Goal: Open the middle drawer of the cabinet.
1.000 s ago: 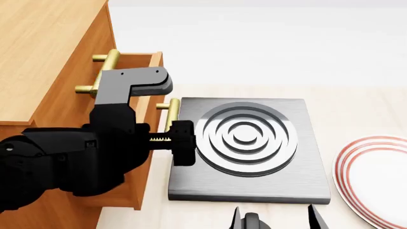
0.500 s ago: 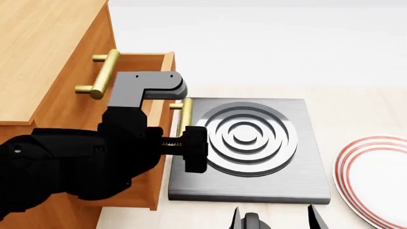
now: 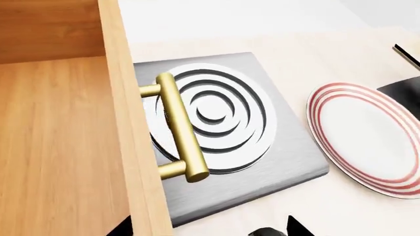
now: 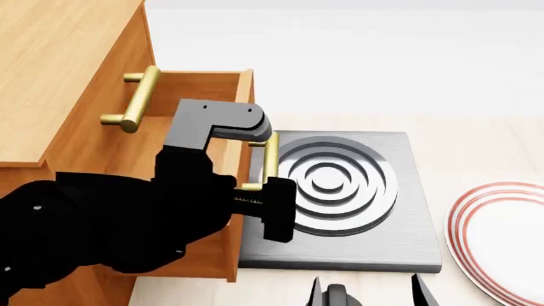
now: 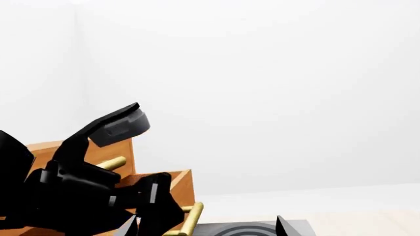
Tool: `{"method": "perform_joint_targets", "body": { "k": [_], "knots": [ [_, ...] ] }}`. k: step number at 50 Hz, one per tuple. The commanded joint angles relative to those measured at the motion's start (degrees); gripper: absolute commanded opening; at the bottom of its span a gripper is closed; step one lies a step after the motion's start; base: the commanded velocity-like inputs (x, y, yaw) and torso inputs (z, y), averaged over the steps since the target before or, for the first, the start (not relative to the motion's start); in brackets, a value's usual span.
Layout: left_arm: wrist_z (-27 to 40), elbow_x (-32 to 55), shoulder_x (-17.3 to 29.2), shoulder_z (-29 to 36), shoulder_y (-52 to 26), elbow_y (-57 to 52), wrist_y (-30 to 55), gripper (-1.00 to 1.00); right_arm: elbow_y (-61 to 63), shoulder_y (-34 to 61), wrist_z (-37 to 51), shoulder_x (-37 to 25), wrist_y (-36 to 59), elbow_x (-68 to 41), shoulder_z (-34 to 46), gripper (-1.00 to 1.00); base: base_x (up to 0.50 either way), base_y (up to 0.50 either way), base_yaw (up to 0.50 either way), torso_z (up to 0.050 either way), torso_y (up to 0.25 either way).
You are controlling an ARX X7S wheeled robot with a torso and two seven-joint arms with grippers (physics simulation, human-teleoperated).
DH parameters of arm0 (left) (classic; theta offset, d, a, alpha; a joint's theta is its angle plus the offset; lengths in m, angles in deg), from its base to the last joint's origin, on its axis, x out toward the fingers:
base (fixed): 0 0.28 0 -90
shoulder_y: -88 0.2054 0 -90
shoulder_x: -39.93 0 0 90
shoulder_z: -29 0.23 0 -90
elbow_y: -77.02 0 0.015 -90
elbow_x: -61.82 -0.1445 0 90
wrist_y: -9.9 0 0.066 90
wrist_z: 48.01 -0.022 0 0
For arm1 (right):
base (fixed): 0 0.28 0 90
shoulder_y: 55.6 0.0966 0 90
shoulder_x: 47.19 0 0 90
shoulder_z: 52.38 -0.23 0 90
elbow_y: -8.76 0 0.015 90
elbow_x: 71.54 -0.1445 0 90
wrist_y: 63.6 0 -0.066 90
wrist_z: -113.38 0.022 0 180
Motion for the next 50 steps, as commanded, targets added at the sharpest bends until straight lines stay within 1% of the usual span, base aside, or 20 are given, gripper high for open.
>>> {"method": "perform_joint_targets", "body": {
  "k": [1,8,23,33,42,50],
  "knots": [
    [-4.3,6.5,-2.6,1.2,1.1,-0.6,-3.9,1.00,0.2,0.1,0.1,-0.1,0.1,-0.1,-0.1,1.00,0.00,0.00,0.00,0.000,-0.010],
    [-7.3,5.6,-3.3,1.5,0.6,-0.1,-4.0,1.00,0.0,0.1,0.1,-0.1,-0.1,-0.2,0.0,1.00,0.00,0.00,0.00,0.000,0.000],
    [-9.4,5.3,-6.1,1.3,0.6,0.8,-5.2,1.00,0.0,0.2,0.1,-0.2,-0.1,-0.4,0.2,1.00,0.00,0.00,0.00,0.000,-0.001],
    [-12.9,5.0,-7.0,1.1,1.2,-1.0,-6.0,1.00,-0.2,0.2,0.1,-0.4,-0.2,-0.6,0.2,1.00,0.00,0.00,0.00,0.000,0.000],
    [-14.3,4.8,-7.7,1.3,1.4,-2.7,-6.2,1.00,-0.2,0.2,0.2,-0.4,-0.4,-0.5,0.2,1.00,0.00,0.00,0.00,0.000,0.000],
    [-13.8,4.6,-8.6,1.8,1.0,-3.5,-6.3,1.00,-0.3,0.2,0.3,-0.4,-0.4,-0.5,0.3,1.00,0.00,0.00,0.00,0.000,0.000]
  ]
}}
